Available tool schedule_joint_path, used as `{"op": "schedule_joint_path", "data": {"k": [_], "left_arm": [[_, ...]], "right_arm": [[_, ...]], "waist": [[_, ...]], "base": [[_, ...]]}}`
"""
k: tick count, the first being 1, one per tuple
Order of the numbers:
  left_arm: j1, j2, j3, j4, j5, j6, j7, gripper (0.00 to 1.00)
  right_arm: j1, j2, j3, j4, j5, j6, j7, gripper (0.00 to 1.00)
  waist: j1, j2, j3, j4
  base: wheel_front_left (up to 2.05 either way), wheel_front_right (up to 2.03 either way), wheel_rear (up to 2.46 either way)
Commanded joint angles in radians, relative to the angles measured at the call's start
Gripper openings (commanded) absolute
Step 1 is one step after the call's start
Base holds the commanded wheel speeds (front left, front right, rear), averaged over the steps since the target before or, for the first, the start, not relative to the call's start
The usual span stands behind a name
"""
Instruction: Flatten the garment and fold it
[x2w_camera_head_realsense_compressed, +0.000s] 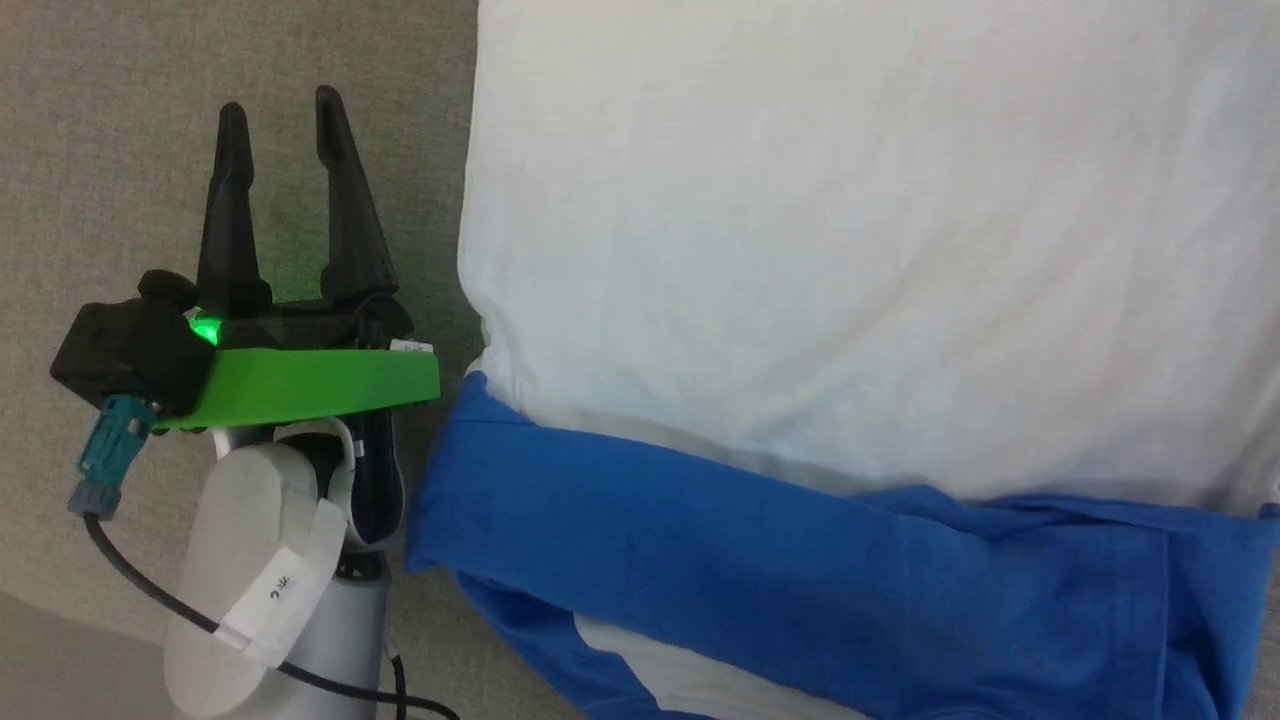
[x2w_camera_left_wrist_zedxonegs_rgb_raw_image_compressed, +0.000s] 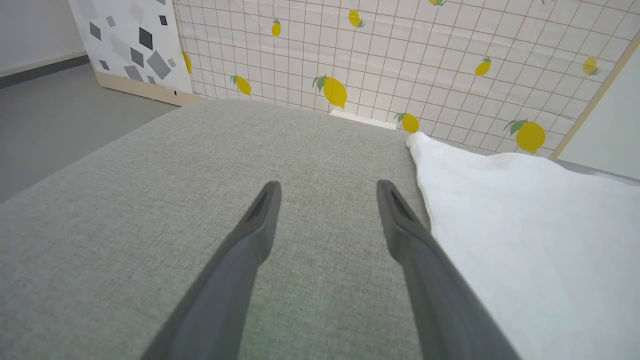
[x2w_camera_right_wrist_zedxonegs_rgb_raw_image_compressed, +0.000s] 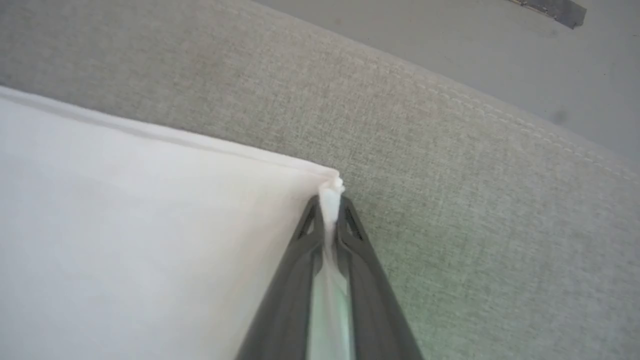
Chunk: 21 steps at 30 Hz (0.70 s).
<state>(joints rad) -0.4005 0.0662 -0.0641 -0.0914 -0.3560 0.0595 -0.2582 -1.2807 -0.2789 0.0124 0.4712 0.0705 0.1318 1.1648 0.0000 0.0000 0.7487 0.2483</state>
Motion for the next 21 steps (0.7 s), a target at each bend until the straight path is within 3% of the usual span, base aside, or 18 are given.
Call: {"op": "schedule_joint_path", "data": {"k": [1,4,8,14,21], "left_arm": [[-0.021,-0.001,0.007,0.007,0.006,-0.009,-0.004,1.0],[-0.046,0.02,0.006,0.018,0.002,-0.027,0.007,1.0],[-0.132,0.069,-0.001,0.012,-0.018,-0.061,0.11,1.0],[-0.344,0.153,-0.018,0.066,-0.055,-0.08,0.407,1.0],[-0.582,0.217,-0.051,0.261,-0.093,-0.07,0.769,1.0]], "right_arm": [[0.068,0.005,0.004,0.034,0.01,-0.001,0.027,0.0],[0.059,0.011,-0.003,0.012,0.03,-0.001,0.004,0.0],[0.047,0.008,0.015,-0.023,0.067,-0.001,-0.036,0.0],[0.08,-0.032,0.121,-0.077,0.152,-0.001,-0.087,0.0],[0.105,-0.033,0.205,-0.13,0.234,-0.001,-0.104,0.0]], "waist": [[0.0,0.0,-0.007,-0.011],[0.0,0.0,-0.023,-0.027],[0.0,0.0,-0.054,-0.055],[0.0,0.0,-0.106,-0.111],[0.0,0.0,-0.111,-0.192]], "base": [[0.0,0.0,0.0],[0.0,0.0,0.0],[0.0,0.0,0.0],[0.0,0.0,0.0],[0.0,0.0,0.0]]}}
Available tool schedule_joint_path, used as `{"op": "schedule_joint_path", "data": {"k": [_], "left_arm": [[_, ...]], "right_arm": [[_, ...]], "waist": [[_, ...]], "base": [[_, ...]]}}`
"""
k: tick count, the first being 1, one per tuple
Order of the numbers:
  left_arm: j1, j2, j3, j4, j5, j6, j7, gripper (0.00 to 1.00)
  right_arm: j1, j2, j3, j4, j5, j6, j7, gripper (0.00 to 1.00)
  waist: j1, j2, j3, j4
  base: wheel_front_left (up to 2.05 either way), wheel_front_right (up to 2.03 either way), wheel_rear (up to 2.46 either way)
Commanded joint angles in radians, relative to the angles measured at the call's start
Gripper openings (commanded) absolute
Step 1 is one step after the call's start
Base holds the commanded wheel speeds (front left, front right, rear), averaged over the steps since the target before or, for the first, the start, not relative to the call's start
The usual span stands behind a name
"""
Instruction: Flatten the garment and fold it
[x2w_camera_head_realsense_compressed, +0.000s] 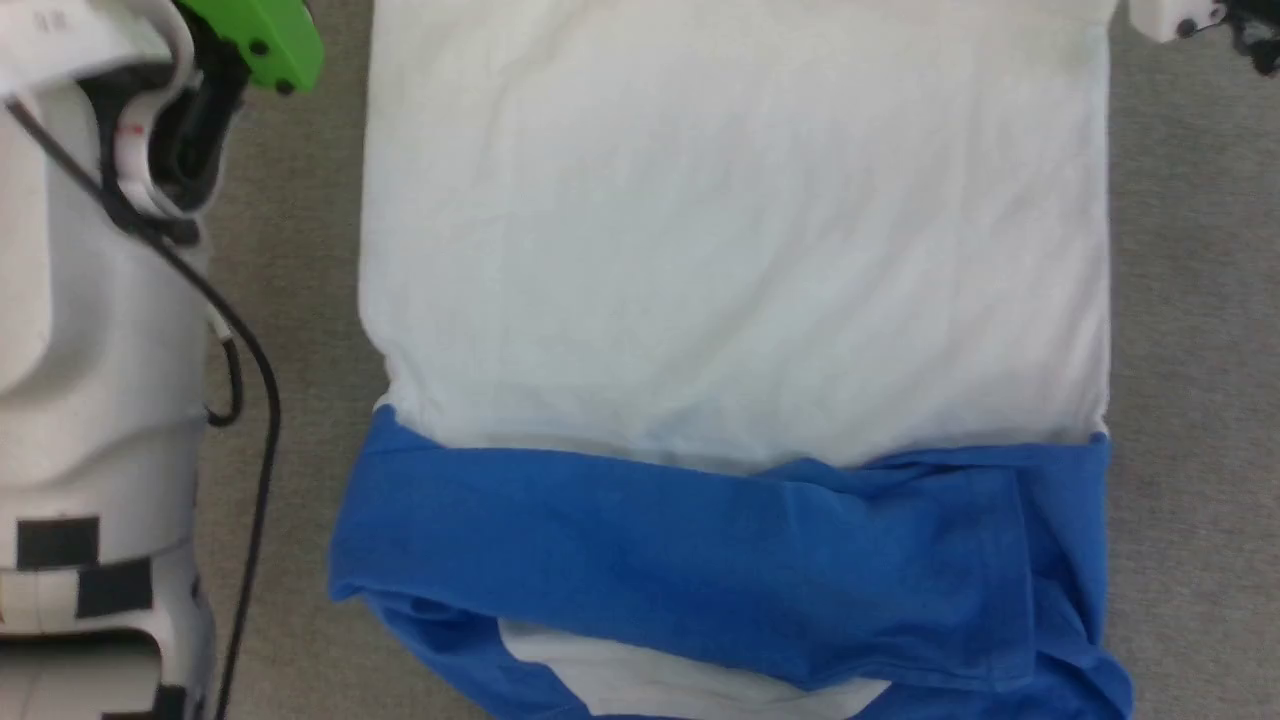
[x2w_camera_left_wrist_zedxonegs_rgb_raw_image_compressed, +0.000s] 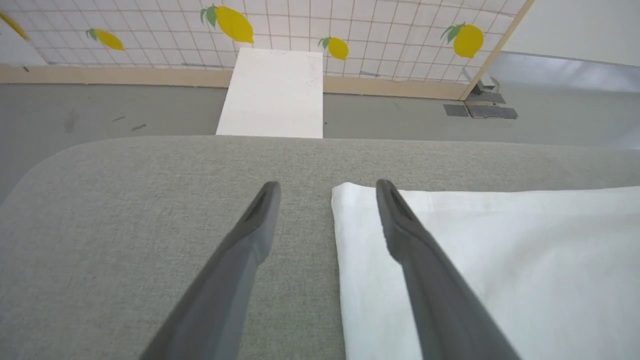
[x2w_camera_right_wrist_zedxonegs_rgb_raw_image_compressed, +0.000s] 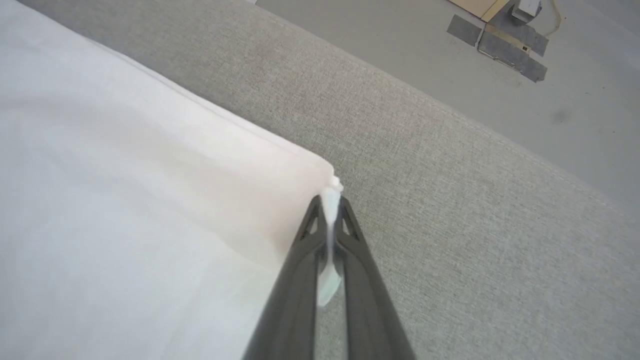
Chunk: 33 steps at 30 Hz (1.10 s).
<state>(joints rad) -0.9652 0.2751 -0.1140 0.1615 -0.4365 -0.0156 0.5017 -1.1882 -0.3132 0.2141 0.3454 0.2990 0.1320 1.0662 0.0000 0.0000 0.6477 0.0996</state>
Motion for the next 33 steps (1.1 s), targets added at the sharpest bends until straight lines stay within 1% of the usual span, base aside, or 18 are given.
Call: {"op": "schedule_joint_path", "data": {"k": [1,5,8,14,19,20,21,23,25,29,33], "left_arm": [[-0.045,0.019,-0.017,0.037,-0.009,0.002,0.064,1.0],[-0.134,0.037,-0.055,0.13,-0.005,0.004,0.213,1.0],[-0.194,0.05,-0.077,0.196,0.021,0.023,0.284,1.0],[-0.261,0.051,-0.115,0.299,0.053,0.038,0.346,1.0],[-0.244,0.047,-0.122,0.367,0.047,0.058,0.386,1.0],[-0.238,0.045,-0.12,0.374,0.04,0.061,0.399,0.46],[-0.231,0.04,-0.115,0.375,0.029,0.063,0.408,0.0],[-0.222,0.036,-0.108,0.367,0.014,0.061,0.409,0.0],[-0.218,0.032,-0.095,0.354,0.001,0.064,0.383,0.0],[-0.223,0.029,-0.066,0.317,-0.002,0.069,0.263,0.0],[-0.245,0.035,-0.053,0.318,0.013,0.077,0.163,0.0]], "right_arm": [[0.014,0.003,0.015,-0.01,0.014,-0.001,-0.008,0.0],[0.017,0.008,0.052,-0.028,0.044,-0.001,-0.016,0.0],[0.008,0.006,0.085,-0.043,0.065,-0.001,-0.017,0.0],[-0.013,-0.008,0.124,-0.071,0.104,-0.001,-0.026,0.0],[-0.019,-0.023,0.146,-0.084,0.124,-0.001,-0.034,0.0],[-0.019,-0.025,0.147,-0.084,0.127,-0.001,-0.036,0.0],[-0.019,-0.029,0.148,-0.084,0.13,-0.001,-0.039,0.0],[-0.019,-0.037,0.151,-0.081,0.13,-0.001,-0.042,0.0],[-0.021,-0.042,0.15,-0.075,0.13,-0.001,-0.051,0.0],[-0.032,-0.047,0.139,-0.055,0.117,-0.001,-0.086,0.0],[-0.054,-0.036,0.112,-0.021,0.089,-0.001,-0.139,0.0]], "waist": [[0.0,0.0,-0.008,-0.053],[0.0,0.0,0.01,-0.083],[0.0,0.0,0.034,-0.103],[0.0,0.0,0.076,-0.128],[0.0,0.0,0.097,-0.136],[0.0,0.0,0.098,-0.135],[0.0,0.0,0.098,-0.133],[0.0,0.0,0.096,-0.127],[0.0,0.0,0.088,-0.121],[0.0,0.0,0.068,-0.107],[0.0,0.0,0.041,-0.099]], "base": [[0.0,0.0,0.0],[0.0,0.0,0.0],[0.0,0.0,0.0],[0.0,0.0,0.0],[0.0,0.0,0.0],[0.0,0.0,0.0],[0.0,0.0,0.0],[0.0,0.0,0.0],[0.0,0.0,0.0],[0.0,0.0,0.0],[0.0,0.0,0.0]]}}
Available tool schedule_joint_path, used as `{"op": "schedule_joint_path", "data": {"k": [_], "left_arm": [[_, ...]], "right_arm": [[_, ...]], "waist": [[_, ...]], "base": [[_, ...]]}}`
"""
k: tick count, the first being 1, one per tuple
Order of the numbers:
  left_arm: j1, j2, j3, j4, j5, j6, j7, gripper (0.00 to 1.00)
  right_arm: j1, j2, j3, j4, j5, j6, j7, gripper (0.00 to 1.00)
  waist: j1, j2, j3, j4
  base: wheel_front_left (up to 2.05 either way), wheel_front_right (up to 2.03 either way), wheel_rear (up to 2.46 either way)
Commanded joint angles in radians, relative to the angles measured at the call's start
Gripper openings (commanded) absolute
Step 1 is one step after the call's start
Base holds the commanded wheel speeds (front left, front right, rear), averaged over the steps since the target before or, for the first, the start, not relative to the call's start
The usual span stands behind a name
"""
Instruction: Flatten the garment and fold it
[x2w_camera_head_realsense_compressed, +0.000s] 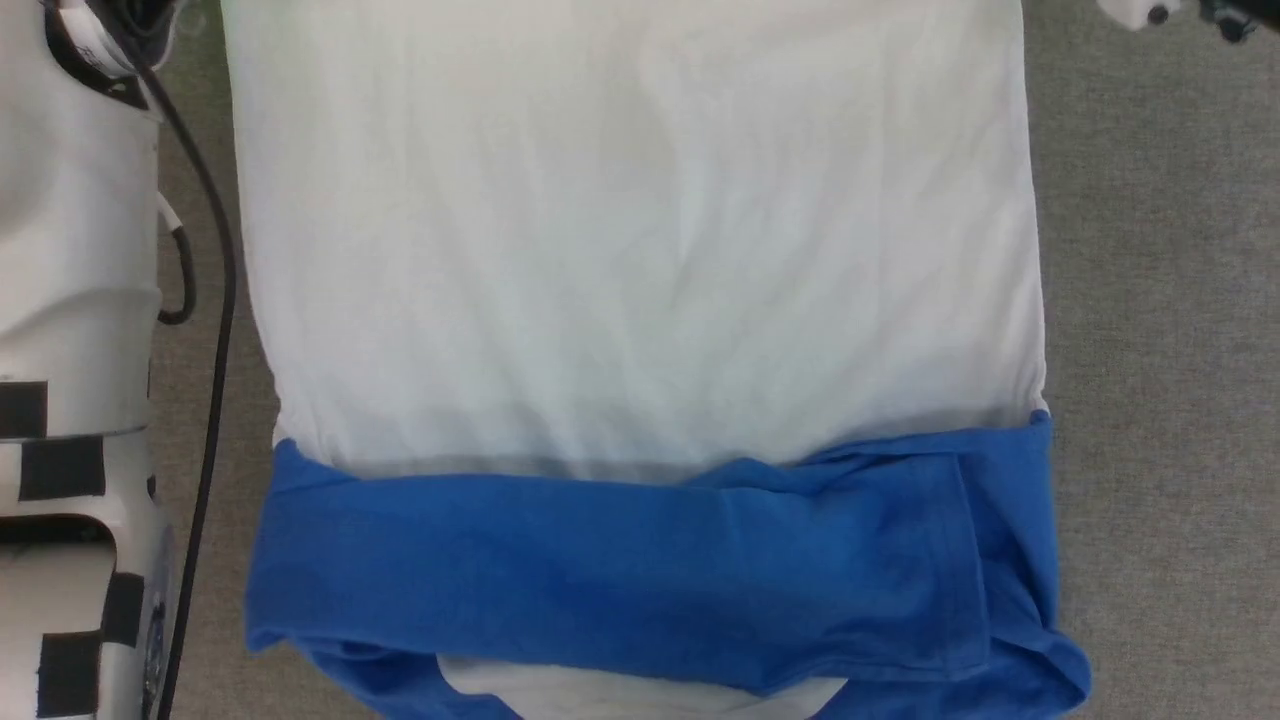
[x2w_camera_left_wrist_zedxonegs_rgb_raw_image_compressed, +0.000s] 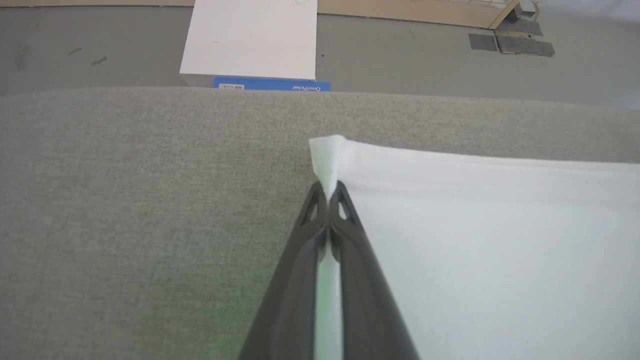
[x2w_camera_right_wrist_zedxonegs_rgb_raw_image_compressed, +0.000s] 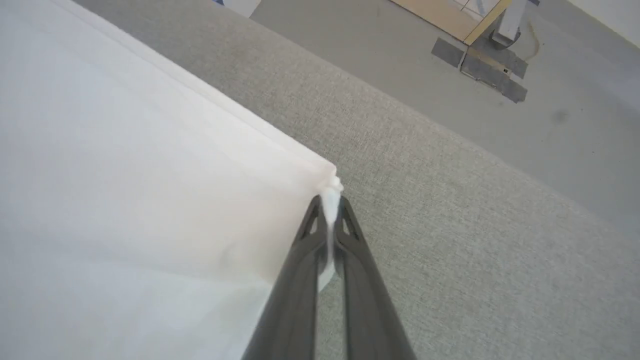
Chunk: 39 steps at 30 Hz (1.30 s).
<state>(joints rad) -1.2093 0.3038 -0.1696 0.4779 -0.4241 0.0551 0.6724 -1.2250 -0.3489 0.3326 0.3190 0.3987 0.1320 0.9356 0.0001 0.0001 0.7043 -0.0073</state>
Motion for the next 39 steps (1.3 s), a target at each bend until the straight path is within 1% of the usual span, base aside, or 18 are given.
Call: {"op": "schedule_joint_path", "data": {"k": [1,10,16,19,24,27,30,33,36,39], "left_arm": [[-0.009,0.007,0.006,0.0,0.003,0.007,-0.032,0.0],[-0.064,0.024,0.011,0.052,0.056,0.029,-0.237,0.0],[-0.067,0.006,0.003,0.103,0.04,-0.012,-0.317,0.0],[-0.034,-0.008,-0.007,0.12,0.016,-0.06,-0.348,0.0],[0.088,-0.025,-0.016,0.116,-0.021,-0.11,-0.396,0.0],[0.189,-0.034,-0.018,0.091,-0.047,-0.13,-0.429,0.0],[0.289,-0.04,-0.021,0.054,-0.068,-0.139,-0.441,0.0],[0.403,-0.043,-0.022,-0.007,-0.088,-0.137,-0.442,0.0],[0.511,-0.047,-0.015,-0.082,-0.107,-0.12,-0.439,0.0],[0.623,-0.043,0.001,-0.177,-0.123,-0.092,-0.436,0.0]], "right_arm": [[-0.024,0.004,-0.012,0.013,-0.019,-0.001,-0.022,0.0],[-0.099,0.053,-0.054,0.105,-0.111,-0.001,-0.216,0.0],[-0.102,0.072,-0.055,0.177,-0.125,-0.001,-0.297,0.0],[-0.069,0.074,-0.032,0.204,-0.098,-0.001,-0.318,0.0],[0.04,0.069,0.011,0.216,-0.01,-0.001,-0.355,0.0],[0.135,0.063,0.029,0.205,0.056,-0.001,-0.383,0.0],[0.238,0.052,0.022,0.182,0.119,-0.001,-0.403,0.0],[0.354,0.04,0.005,0.151,0.165,-0.001,-0.424,0.0],[0.459,0.032,-0.02,0.117,0.198,-0.001,-0.43,0.0],[0.559,0.03,-0.05,0.075,0.221,-0.001,-0.426,0.0]], "waist": [[-0.0001,-0.0001,-0.021,0.009],[-0.0001,-0.0001,-0.068,0.017],[-0.0001,-0.0001,-0.119,0.03],[-0.0001,-0.0001,-0.172,0.038],[-0.0001,-0.0001,-0.291,0.051],[-0.0001,-0.0001,-0.375,0.059],[-0.0001,-0.0001,-0.446,0.068],[-0.0001,-0.0001,-0.514,0.072],[-0.0001,-0.0001,-0.565,0.074],[-0.0001,-0.0001,-0.599,0.071]], "base": [[0.0,0.0,0.0],[0.0,0.0,0.0],[0.0,0.0,0.0],[0.0,0.0,0.0],[0.0,0.0,0.0],[0.0,0.0,0.0],[0.0,0.0,0.0],[0.0,0.0,0.0],[0.0,0.0,0.0],[0.0,0.0,0.0]]}}
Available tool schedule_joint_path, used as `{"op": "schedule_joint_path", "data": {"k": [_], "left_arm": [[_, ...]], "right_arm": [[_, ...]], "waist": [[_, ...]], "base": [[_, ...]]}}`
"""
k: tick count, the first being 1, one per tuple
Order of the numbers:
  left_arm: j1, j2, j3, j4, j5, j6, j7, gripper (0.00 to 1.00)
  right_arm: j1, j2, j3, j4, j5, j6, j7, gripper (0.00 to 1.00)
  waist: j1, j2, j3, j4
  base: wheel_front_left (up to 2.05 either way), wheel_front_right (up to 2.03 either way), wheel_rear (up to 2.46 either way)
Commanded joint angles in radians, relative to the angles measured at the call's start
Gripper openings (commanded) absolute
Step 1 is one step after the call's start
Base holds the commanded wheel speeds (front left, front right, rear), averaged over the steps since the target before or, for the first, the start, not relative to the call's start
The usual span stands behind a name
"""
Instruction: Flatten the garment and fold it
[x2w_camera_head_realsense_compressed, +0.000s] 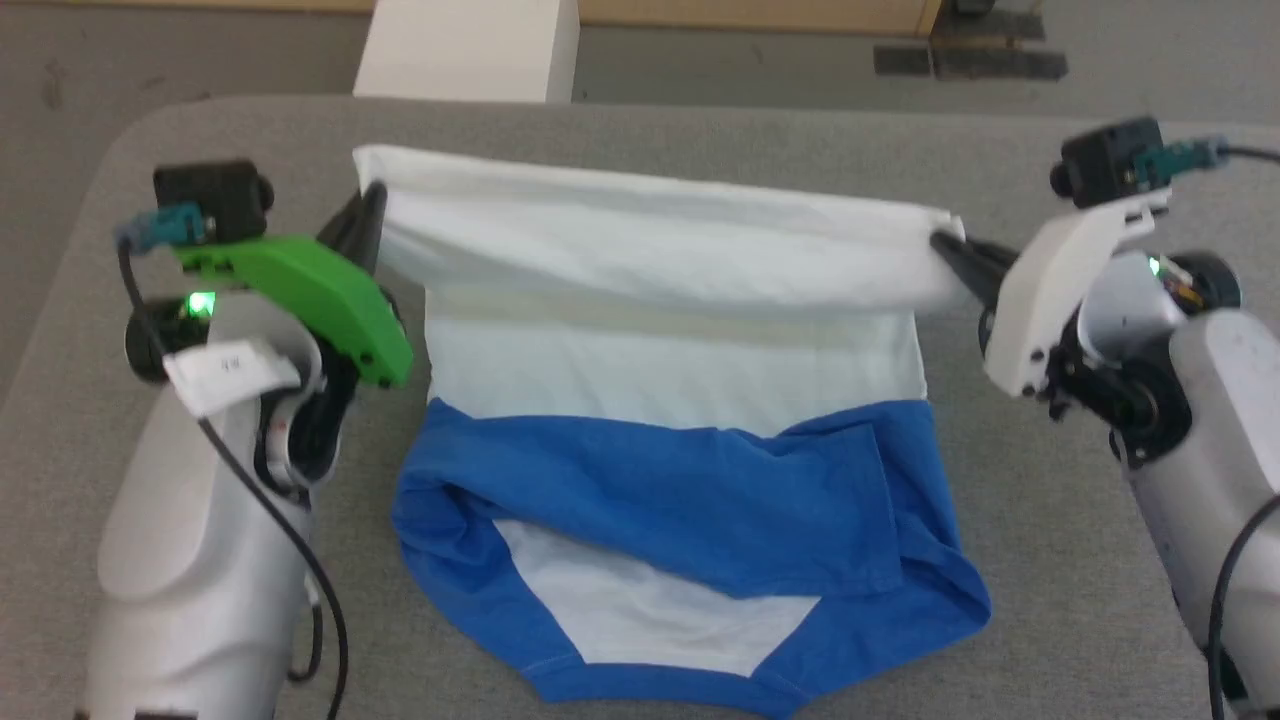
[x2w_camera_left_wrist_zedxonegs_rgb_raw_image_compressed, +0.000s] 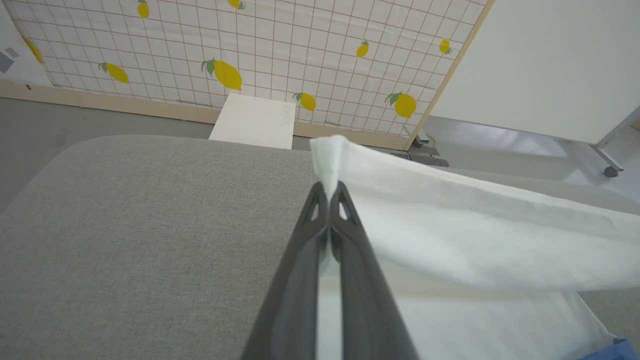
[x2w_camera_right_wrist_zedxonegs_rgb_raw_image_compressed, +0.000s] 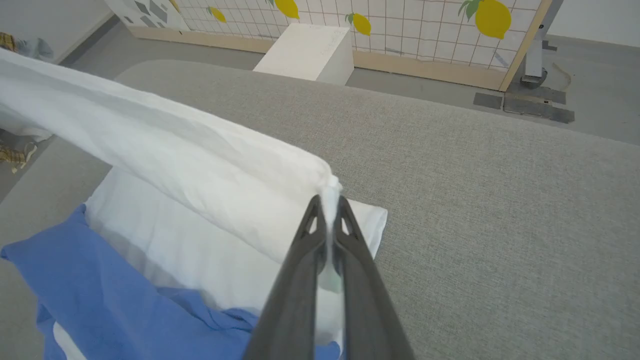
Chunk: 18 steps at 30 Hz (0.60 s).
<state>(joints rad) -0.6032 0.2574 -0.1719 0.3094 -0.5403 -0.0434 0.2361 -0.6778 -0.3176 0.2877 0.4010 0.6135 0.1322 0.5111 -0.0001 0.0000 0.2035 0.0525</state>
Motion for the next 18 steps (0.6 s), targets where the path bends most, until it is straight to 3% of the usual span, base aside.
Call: {"op": "schedule_joint_path", "data": {"k": [1,10,18], "left_arm": [[0.051,0.009,0.001,-0.035,-0.003,0.014,0.004,0.0],[0.398,-0.011,0.017,-0.259,-0.056,0.085,0.028,0.0],[0.619,-0.058,0.03,-0.266,-0.1,0.122,-0.017,0.0]], "right_arm": [[0.038,0.001,-0.016,-0.018,0.012,-0.002,-0.001,0.0],[0.291,0.028,-0.119,-0.14,0.036,-0.002,0.047,0.0],[0.531,0.087,-0.208,-0.232,0.017,-0.002,0.119,0.0]], "waist": [[0.0001,0.0,-0.108,0.01],[0.0001,0.0,-0.167,0.012],[0.0001,0.0,-0.193,0.014]], "base": [[0.0,0.0,0.0],[0.0,0.0,0.0],[0.0,0.0,0.0]]}}
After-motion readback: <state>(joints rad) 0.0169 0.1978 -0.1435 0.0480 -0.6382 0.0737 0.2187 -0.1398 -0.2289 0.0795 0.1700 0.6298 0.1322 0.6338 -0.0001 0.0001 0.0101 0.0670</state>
